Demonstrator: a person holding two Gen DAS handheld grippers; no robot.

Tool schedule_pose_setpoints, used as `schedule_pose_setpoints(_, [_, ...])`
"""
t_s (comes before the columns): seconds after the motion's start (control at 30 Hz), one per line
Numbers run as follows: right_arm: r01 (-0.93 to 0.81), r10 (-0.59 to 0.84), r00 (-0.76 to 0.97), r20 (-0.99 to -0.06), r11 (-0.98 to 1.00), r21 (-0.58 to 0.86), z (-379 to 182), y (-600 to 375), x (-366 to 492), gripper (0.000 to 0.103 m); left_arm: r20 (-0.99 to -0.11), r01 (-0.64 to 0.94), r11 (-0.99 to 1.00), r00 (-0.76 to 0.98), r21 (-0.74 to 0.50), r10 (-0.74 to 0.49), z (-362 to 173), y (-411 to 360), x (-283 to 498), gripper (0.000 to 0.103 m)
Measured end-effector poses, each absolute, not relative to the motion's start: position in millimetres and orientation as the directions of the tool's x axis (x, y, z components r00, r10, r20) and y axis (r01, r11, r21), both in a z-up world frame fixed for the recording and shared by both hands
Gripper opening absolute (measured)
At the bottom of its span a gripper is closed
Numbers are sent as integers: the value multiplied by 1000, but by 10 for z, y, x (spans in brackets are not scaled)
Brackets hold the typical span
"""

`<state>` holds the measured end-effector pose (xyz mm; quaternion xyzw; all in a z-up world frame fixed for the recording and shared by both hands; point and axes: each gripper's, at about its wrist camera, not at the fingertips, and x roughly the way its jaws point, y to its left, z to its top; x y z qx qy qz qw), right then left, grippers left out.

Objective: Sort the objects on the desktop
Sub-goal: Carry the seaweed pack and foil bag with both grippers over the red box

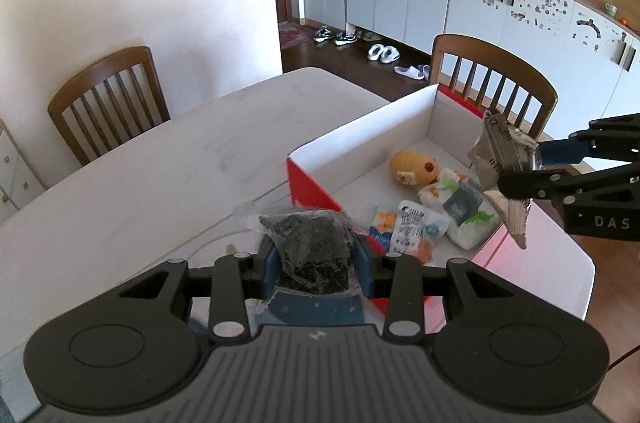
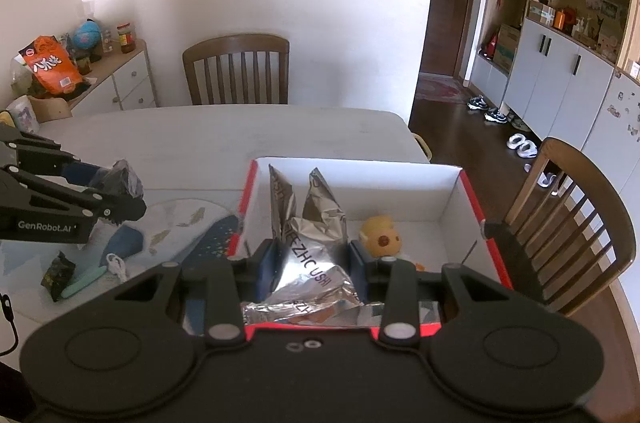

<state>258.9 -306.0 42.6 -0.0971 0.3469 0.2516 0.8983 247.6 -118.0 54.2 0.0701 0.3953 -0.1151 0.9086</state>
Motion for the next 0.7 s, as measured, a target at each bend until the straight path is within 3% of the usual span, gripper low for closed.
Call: schedule_pose_setpoints(0.7, [-517,366,583,-726,856,17,64,-3359,3259,38,-766,341,939,615,44,-187,212,-1937,3118,37])
